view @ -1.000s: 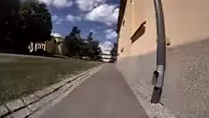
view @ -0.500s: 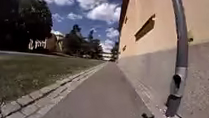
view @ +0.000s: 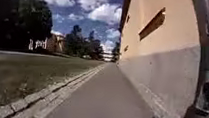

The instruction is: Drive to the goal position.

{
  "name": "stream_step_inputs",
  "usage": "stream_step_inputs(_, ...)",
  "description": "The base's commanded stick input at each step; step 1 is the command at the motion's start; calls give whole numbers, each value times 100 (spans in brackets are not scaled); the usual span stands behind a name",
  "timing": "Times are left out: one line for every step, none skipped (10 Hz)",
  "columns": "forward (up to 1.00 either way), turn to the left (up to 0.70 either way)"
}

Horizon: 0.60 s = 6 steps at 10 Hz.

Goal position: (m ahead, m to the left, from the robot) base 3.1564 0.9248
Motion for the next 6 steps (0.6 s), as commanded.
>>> stream_step_inputs(85,0)
stream_step_inputs(85,0)
stream_step_inputs(85,0)
stream_step_inputs(85,0)
stream_step_inputs(85,0)
stream_step_inputs(85,0)
